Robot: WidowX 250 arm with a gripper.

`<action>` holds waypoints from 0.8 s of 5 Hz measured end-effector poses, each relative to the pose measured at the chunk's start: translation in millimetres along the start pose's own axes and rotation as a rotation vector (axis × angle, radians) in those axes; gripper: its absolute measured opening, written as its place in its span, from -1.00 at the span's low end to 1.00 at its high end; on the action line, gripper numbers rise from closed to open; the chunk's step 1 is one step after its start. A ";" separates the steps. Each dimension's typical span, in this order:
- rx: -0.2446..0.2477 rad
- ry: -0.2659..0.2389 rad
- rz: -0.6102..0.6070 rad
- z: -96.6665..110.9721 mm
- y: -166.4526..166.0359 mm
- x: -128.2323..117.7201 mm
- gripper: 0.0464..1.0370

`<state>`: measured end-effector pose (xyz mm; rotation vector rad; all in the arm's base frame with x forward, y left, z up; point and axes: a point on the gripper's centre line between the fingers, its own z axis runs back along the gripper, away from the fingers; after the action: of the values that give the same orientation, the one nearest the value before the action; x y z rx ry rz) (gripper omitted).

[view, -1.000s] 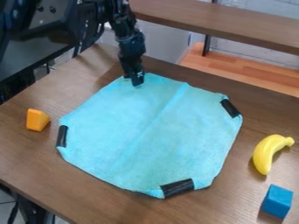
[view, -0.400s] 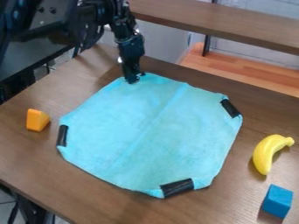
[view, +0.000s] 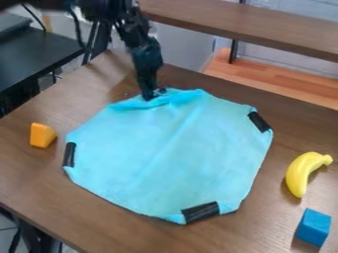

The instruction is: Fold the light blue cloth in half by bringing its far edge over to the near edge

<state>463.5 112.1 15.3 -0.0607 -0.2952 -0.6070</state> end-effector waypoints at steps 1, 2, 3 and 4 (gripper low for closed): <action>0.018 -0.047 -0.070 25.3 -33.6 -6.3 -0.98; 0.011 -0.057 -0.178 29.8 -84.2 -17.8 -0.98; 0.031 -0.052 -0.245 34.5 -121.9 -37.6 -0.98; 0.075 -0.038 -0.311 39.7 -164.2 -53.0 -0.99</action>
<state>318.3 12.3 32.9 0.0467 -0.3676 -0.9031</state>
